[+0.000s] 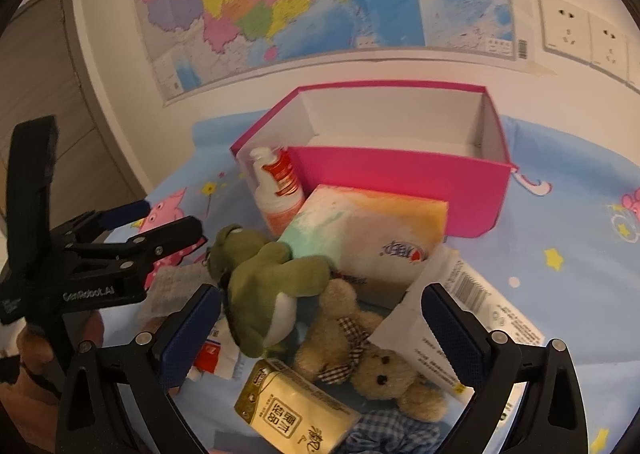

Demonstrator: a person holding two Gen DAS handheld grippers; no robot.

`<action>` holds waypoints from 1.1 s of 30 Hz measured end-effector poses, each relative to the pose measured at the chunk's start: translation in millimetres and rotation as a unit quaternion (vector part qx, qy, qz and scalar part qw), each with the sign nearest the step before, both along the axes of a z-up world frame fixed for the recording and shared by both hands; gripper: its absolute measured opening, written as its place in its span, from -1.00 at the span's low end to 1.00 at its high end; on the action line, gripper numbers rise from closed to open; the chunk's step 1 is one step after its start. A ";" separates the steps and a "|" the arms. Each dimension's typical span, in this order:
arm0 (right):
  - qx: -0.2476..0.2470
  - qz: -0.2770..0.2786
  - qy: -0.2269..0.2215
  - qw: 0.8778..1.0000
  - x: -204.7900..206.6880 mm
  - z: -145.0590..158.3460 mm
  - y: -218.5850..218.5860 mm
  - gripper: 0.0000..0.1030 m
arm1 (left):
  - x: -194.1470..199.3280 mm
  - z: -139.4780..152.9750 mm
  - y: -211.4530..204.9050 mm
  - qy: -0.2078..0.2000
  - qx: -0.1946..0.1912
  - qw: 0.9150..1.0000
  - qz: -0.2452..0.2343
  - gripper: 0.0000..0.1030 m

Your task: Organize soft objects

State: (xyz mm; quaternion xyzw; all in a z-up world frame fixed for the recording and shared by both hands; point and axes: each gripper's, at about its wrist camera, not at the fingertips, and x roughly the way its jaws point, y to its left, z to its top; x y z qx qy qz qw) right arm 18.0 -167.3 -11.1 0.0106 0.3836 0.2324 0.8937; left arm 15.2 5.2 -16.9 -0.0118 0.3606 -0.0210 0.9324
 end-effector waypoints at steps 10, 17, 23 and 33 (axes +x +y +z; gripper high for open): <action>-0.003 0.048 0.028 0.998 -0.3 -13.0 19.5 0.40 | 14.9 -22.1 4.1 0.037 -0.053 0.996 -0.054 0.64; -0.010 0.060 0.032 0.998 -1.6 -16.7 24.5 0.38 | 17.4 -28.8 -2.8 0.070 -0.027 0.993 -0.091 0.62; 0.013 0.084 0.031 0.996 -10.6 -4.5 18.6 0.37 | 6.1 -23.9 23.2 0.071 -0.022 0.995 -0.071 0.61; -0.038 0.117 -0.007 0.992 3.1 6.7 58.5 0.24 | -26.7 -37.7 65.5 0.089 -0.031 0.995 -0.035 0.61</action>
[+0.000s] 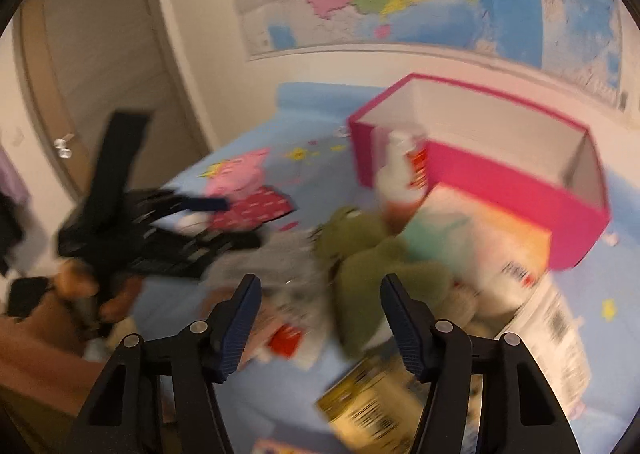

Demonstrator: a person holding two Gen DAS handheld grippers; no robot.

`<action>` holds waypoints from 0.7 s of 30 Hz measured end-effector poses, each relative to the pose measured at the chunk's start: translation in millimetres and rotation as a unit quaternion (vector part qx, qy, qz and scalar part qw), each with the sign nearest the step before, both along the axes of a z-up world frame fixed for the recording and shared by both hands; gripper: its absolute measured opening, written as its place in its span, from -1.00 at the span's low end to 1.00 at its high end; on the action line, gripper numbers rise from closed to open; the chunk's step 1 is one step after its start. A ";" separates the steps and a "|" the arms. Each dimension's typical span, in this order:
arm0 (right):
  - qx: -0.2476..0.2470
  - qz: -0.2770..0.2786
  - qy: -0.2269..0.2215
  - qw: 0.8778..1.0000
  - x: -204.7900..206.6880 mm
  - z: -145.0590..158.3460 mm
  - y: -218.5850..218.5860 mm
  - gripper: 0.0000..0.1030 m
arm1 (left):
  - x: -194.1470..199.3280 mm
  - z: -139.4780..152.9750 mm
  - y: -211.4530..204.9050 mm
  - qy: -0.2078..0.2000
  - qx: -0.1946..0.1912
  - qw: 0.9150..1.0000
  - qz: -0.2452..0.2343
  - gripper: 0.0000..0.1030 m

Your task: Organize soft objects

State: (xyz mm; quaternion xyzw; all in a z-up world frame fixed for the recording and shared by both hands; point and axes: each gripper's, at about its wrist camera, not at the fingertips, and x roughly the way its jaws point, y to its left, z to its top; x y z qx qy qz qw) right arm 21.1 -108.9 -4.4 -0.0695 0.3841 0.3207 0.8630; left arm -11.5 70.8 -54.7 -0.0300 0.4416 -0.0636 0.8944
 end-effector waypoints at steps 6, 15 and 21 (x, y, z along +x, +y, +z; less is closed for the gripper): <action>-0.080 -0.039 -0.015 0.996 8.2 -15.3 12.4 0.39 | -7.2 -8.8 2.3 0.007 -0.015 1.000 0.000 0.61; -0.049 -0.032 0.037 0.998 9.9 -24.6 -1.3 -0.20 | -8.8 -20.1 -0.1 0.023 -0.028 0.999 -0.005 0.61; 0.015 -0.004 0.044 0.999 -3.6 13.0 -43.9 -0.21 | -10.1 -19.8 4.6 0.021 -0.041 0.999 -0.002 0.61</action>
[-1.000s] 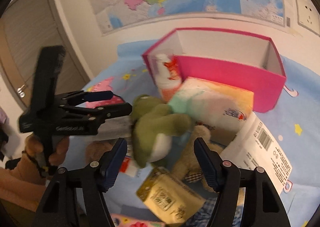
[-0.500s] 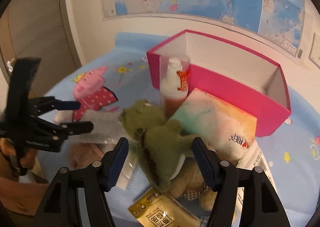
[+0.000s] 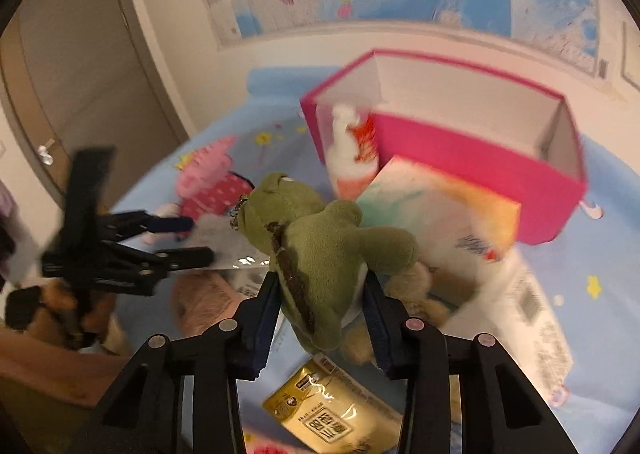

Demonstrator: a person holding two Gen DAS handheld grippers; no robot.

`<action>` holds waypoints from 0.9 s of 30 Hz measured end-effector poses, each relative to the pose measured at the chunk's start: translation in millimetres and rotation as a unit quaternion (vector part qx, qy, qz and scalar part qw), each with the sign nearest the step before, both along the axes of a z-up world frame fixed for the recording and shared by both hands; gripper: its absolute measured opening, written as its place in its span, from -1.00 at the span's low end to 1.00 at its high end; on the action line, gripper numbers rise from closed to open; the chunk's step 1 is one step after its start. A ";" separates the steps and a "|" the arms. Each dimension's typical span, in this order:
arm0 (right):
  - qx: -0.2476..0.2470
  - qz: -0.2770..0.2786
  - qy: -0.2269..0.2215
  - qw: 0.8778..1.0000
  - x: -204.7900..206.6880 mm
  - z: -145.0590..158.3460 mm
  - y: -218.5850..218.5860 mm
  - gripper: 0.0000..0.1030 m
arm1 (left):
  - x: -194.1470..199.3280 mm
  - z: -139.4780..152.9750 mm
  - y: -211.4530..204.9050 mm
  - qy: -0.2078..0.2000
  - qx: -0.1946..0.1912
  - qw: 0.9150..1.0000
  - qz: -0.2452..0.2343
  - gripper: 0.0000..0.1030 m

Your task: Organize soft objects

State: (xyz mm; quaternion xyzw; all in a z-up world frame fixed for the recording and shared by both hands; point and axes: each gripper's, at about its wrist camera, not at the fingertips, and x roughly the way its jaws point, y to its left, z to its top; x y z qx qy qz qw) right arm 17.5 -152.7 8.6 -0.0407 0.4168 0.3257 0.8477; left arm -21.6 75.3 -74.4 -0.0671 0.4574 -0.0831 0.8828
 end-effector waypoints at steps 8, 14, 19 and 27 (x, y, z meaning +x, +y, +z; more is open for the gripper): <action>-0.081 -0.017 0.039 0.996 -5.3 -1.7 -39.7 -0.09 | 2.2 -7.5 0.1 0.010 -0.010 1.000 -0.001 0.61; -0.035 0.004 -0.020 0.999 -5.4 31.5 -28.4 0.29 | -1.2 -6.5 1.1 0.011 -0.009 1.000 -0.001 0.61; 0.013 0.076 0.026 0.997 21.8 22.5 25.3 0.30 | -4.1 -6.2 4.6 0.013 -0.014 1.000 -0.002 0.61; -0.049 0.107 0.123 0.985 67.6 -45.6 103.9 0.28 | -10.0 -9.8 12.5 0.027 -0.043 0.999 0.000 0.24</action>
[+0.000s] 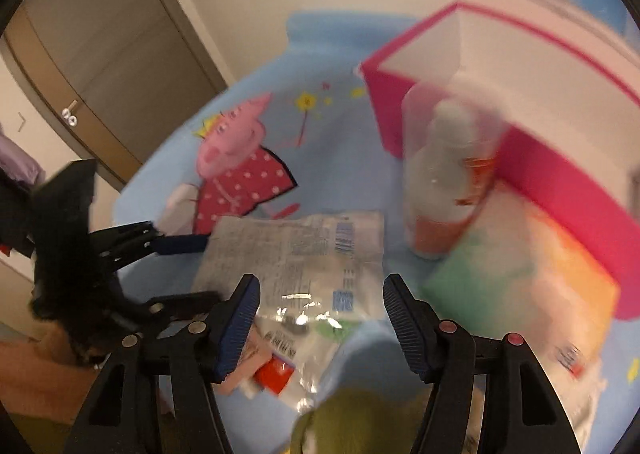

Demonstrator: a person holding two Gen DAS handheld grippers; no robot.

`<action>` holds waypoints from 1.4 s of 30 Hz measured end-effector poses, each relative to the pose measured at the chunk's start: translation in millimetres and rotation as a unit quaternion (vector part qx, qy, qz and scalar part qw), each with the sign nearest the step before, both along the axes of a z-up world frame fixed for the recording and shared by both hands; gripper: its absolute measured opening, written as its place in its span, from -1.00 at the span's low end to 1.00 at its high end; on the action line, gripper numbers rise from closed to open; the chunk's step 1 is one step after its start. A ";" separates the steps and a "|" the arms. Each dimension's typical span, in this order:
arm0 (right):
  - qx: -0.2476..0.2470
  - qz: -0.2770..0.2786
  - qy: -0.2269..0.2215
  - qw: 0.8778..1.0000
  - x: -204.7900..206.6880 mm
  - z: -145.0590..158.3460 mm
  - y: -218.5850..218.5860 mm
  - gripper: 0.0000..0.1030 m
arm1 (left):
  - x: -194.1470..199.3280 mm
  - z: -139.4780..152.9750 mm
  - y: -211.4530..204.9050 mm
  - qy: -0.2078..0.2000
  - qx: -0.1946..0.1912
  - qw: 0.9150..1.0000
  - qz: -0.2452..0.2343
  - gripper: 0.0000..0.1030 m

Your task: Organize soft objects

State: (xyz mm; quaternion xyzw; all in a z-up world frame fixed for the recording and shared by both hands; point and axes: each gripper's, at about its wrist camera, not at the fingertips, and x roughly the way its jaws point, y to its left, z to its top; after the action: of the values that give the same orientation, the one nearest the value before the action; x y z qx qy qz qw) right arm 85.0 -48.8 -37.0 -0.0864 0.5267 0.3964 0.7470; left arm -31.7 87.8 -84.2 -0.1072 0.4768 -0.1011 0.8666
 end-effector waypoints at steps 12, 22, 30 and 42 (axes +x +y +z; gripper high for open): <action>-0.003 -0.027 0.023 0.999 -2.6 -6.8 -0.2 0.28 | 7.6 -0.8 27.5 0.009 -0.026 0.999 0.025 -0.18; -0.073 -0.064 0.004 0.995 -2.8 -32.2 27.3 0.91 | 11.5 0.4 18.5 0.007 -0.018 1.000 0.009 -0.04; 0.048 -0.063 0.055 0.995 -0.6 -35.6 6.6 0.18 | 7.9 0.7 23.8 0.002 -0.021 1.000 0.016 -0.16; 0.128 -0.067 0.003 0.990 -17.2 4.4 -15.7 -0.45 | 6.1 32.4 20.7 -0.042 -0.001 0.999 0.012 -0.16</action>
State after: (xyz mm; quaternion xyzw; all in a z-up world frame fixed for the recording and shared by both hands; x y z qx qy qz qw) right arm 67.8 -64.5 -32.6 0.0463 0.4783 0.4093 0.7756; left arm -25.6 108.4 -51.7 -0.1094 0.4387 -0.0951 0.8869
